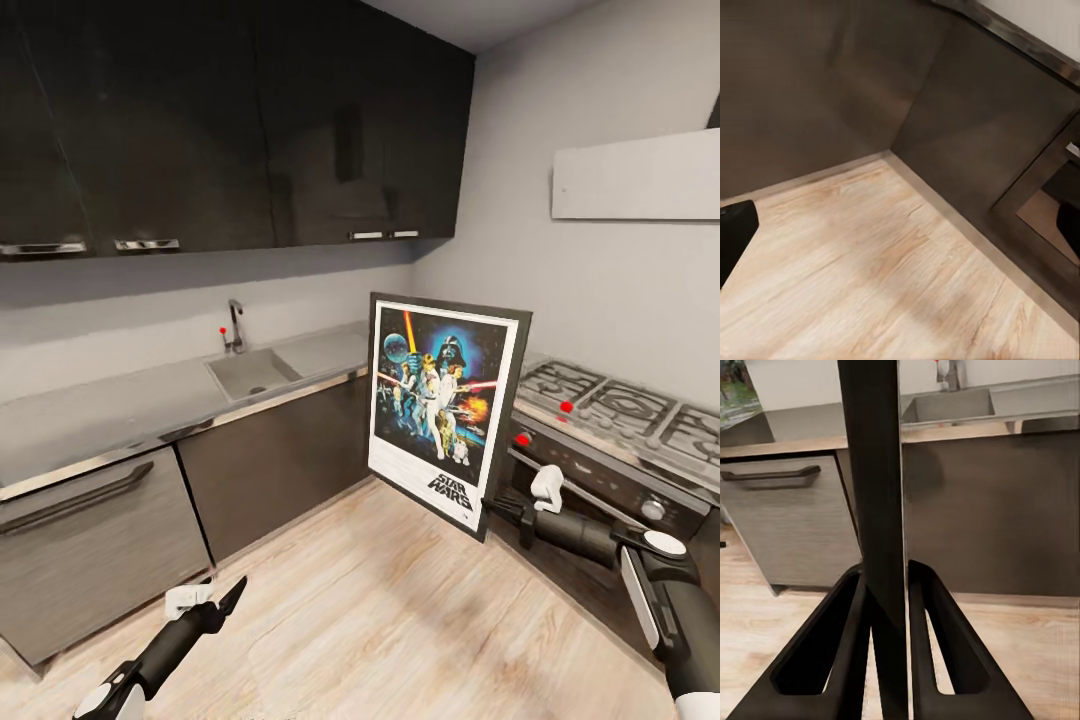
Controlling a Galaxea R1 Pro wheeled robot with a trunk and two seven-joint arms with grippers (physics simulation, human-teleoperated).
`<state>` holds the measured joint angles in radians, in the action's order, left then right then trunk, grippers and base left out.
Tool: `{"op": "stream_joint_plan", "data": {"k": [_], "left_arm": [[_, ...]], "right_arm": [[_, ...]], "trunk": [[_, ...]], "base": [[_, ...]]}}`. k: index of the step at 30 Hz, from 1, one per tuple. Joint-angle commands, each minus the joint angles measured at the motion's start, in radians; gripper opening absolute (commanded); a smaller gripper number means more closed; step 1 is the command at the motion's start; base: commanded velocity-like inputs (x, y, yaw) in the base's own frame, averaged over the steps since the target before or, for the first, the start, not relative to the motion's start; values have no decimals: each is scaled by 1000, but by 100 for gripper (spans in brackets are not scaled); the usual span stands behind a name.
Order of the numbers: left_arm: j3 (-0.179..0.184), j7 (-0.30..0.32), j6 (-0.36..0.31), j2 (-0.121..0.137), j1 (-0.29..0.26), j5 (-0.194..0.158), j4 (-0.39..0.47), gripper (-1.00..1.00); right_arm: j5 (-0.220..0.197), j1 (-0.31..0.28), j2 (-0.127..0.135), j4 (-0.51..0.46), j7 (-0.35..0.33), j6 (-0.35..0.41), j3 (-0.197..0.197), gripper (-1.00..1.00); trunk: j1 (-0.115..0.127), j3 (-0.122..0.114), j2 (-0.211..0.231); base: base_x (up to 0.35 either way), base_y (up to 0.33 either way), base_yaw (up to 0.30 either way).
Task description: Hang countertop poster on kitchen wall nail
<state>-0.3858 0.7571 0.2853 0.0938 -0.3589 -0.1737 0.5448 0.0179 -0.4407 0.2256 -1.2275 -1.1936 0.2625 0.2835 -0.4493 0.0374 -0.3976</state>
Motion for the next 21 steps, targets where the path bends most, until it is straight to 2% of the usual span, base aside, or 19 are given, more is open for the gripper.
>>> {"op": "stream_joint_plan", "data": {"k": [1, 8, 21], "left_arm": [[-2, 7, 0, 0, -2, -4, -2, 100], [-2, 7, 0, 0, -2, -4, -2, 100], [-2, 7, 0, 0, -2, -5, -2, 100]], "right_arm": [[0, -1, 0, -1, -6, 11, 2, -100], [0, -1, 0, -1, -6, 11, 2, -100], [0, -1, 0, -1, -6, 11, 2, -100]], "trunk": [[-1, 2, -2], [-1, 2, -2], [-1, 2, -2]], "base": [[-2, -9, 289], [-1, 46, 289], [0, 264, 283]]}}
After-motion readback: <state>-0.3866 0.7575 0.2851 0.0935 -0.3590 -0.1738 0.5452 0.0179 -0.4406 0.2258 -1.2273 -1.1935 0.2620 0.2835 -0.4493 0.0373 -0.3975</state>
